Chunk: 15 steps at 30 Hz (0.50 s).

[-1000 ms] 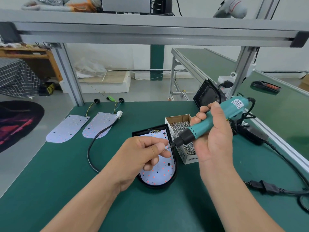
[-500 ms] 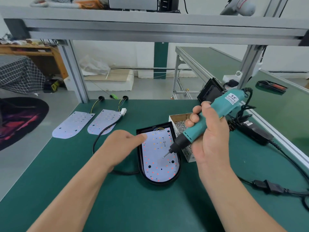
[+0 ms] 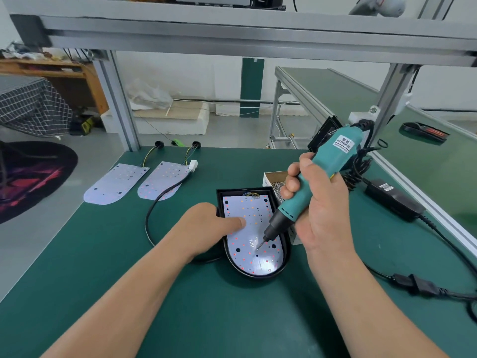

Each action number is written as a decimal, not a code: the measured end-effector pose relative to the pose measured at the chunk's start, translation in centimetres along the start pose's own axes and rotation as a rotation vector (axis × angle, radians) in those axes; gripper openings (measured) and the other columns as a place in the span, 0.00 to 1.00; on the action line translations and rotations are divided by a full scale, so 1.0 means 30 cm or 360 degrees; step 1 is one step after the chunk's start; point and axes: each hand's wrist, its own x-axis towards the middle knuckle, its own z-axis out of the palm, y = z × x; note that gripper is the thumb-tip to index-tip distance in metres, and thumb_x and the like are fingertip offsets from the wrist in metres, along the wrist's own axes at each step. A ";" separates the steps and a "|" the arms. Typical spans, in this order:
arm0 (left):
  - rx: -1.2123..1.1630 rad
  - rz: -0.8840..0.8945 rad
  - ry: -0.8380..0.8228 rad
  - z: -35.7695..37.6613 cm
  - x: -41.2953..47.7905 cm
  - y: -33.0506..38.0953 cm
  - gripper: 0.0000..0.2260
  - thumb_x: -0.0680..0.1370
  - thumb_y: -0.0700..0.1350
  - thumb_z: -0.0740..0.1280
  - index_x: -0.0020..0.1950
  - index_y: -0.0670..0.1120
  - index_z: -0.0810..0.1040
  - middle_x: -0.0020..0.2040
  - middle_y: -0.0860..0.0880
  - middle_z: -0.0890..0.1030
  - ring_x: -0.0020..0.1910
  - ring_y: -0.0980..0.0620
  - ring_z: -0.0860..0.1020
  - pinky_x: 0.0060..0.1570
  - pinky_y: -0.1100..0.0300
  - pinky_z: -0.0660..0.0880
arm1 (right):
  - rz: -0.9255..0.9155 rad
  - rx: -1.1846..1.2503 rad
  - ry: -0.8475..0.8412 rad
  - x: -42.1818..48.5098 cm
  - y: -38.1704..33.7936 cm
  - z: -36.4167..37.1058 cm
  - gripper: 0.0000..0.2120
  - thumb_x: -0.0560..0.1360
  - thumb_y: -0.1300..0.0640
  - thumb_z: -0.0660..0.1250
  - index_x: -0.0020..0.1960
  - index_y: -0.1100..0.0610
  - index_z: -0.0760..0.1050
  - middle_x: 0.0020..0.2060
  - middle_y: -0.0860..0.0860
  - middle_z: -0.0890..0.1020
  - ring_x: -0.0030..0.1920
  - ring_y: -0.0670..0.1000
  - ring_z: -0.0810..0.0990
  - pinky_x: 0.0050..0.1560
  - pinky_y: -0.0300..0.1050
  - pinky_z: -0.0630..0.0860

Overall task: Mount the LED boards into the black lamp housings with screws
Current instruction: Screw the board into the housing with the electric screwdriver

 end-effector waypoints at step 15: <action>-0.0043 0.0016 0.0010 0.016 0.018 -0.015 0.34 0.62 0.66 0.72 0.48 0.35 0.80 0.37 0.49 0.75 0.36 0.50 0.71 0.42 0.53 0.67 | -0.0061 -0.0262 -0.0177 -0.027 0.006 0.017 0.05 0.80 0.63 0.66 0.54 0.56 0.75 0.40 0.56 0.79 0.31 0.53 0.73 0.34 0.45 0.73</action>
